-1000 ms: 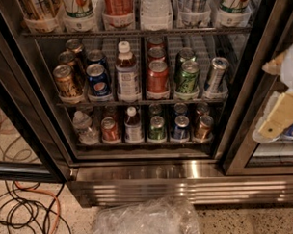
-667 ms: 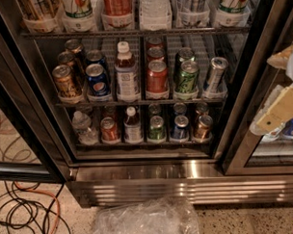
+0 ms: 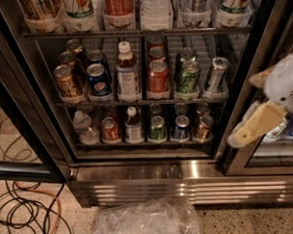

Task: Pick orange can from middle shelf of fridge

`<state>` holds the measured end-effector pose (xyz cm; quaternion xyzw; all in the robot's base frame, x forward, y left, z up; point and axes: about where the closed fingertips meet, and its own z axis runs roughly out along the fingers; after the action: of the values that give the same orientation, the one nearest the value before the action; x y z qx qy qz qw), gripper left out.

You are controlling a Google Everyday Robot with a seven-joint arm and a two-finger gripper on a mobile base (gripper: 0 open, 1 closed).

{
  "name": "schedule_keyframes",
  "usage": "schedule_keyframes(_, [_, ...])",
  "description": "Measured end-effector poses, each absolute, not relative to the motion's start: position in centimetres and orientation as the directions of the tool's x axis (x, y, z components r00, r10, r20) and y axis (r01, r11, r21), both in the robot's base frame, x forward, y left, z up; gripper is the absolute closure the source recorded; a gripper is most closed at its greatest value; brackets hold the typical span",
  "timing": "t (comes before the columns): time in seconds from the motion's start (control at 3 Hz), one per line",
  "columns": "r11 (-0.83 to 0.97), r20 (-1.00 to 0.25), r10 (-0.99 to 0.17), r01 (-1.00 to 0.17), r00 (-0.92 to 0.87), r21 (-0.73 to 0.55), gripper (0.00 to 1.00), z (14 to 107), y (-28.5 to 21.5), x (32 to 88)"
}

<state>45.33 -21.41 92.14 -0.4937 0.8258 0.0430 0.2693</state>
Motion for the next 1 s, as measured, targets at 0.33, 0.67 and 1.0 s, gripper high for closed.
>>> schedule_keyframes(0.33, [0.510, -0.560, -0.740, -0.853, -0.371, -0.109, 0.00, 87.5, -15.4, 45.8])
schedule_keyframes(0.67, [0.511, -0.567, -0.738, -0.852, -0.366, -0.116, 0.00, 87.2, -14.9, 45.9])
schedule_keyframes(1.0, [0.509, -0.599, -0.708, -0.858, -0.374, -0.066, 0.00, 85.7, -13.6, 45.6])
